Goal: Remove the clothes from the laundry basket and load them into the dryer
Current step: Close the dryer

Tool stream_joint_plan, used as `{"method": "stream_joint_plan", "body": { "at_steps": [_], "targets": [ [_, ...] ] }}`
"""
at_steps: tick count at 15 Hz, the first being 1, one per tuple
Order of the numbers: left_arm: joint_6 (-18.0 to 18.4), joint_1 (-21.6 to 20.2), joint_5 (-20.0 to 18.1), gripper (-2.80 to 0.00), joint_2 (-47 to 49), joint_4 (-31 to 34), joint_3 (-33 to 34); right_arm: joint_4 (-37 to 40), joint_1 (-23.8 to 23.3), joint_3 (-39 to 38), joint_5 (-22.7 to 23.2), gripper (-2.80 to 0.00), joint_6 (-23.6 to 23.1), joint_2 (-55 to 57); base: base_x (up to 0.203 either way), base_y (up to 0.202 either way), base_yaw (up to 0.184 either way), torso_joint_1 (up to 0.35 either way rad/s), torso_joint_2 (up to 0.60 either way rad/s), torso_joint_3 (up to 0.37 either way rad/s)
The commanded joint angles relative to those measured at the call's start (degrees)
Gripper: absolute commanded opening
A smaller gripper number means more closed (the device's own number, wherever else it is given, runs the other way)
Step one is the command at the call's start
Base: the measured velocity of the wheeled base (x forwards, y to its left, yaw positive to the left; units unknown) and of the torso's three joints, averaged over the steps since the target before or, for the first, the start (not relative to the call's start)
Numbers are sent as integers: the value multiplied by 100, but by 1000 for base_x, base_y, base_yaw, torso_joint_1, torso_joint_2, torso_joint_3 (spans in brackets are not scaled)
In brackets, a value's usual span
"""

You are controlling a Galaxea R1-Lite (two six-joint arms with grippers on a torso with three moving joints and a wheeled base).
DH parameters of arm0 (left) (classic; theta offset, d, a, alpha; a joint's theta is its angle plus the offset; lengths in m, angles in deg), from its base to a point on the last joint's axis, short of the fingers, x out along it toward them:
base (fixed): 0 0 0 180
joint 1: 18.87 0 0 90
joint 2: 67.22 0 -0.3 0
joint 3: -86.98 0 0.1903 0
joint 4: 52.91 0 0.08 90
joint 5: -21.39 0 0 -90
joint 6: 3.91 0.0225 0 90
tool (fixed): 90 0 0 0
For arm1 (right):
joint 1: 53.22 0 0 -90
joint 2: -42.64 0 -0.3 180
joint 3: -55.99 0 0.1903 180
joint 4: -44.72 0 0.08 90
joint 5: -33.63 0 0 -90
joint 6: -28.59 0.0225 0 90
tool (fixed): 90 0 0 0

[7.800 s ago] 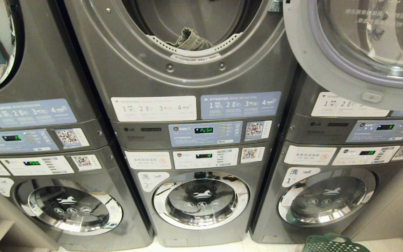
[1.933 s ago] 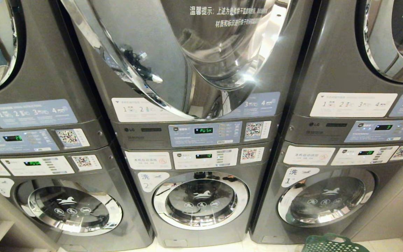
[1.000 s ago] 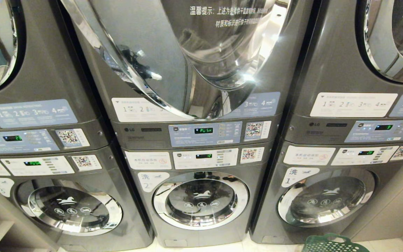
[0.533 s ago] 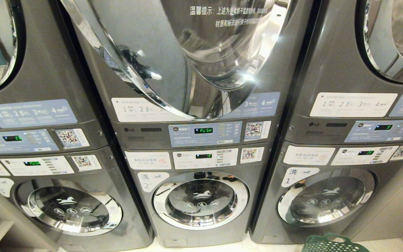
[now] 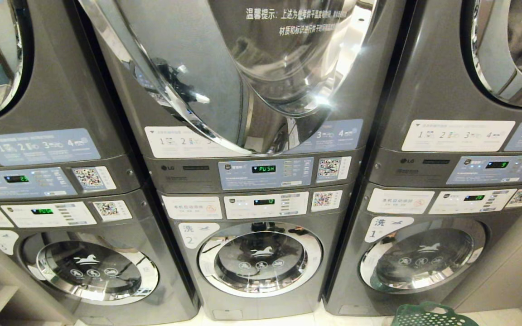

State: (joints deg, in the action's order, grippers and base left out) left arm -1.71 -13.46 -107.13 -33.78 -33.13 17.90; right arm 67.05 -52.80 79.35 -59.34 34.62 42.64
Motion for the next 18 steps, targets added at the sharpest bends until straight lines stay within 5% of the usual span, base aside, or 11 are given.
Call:
{"method": "stream_joint_plan", "body": {
  "at_steps": [1, 4, 7, 10, 12, 15, 18],
  "targets": [
    [-8, 673, -250, -280, 1338, 3, -693, -1, 2, 0, -1, -280, 3, 0, 0, 0, 0, 0, 0, 0],
    [15, 2257, -472, -280, 2632, 0, -1841, 34, 2, 18, -1, -280, -15, 0, 0, 0, 0, 0, 0, 0],
    [334, 3193, -359, -280, 3602, -3, -2882, 34, 2, 18, -1, -280, -15, 5, 0, 0, 0, 0, 0, 0],
    [418, 3833, 232, -280, 3788, 10, -3103, 34, 2, 10, -1, -280, -15, 0, 0, 0, 0, 0, 0, 0],
    [438, 3855, 984, -280, 3771, 5, -3099, 34, 2, 9, -1, -280, -15, 0, 0, 0, 0, 0, 0, 0],
    [398, 3774, 3050, -280, 3735, -9, -3078, 34, 2, 9, -1, -280, -15, 0, 0, 0, 0, 0, 0, 0],
    [342, 2895, 4139, -280, 3767, -83, -2945, 34, 2, 9, -1, -280, -15, 0, 0, 0, 0, 0, 0, 0]
  ]
}}
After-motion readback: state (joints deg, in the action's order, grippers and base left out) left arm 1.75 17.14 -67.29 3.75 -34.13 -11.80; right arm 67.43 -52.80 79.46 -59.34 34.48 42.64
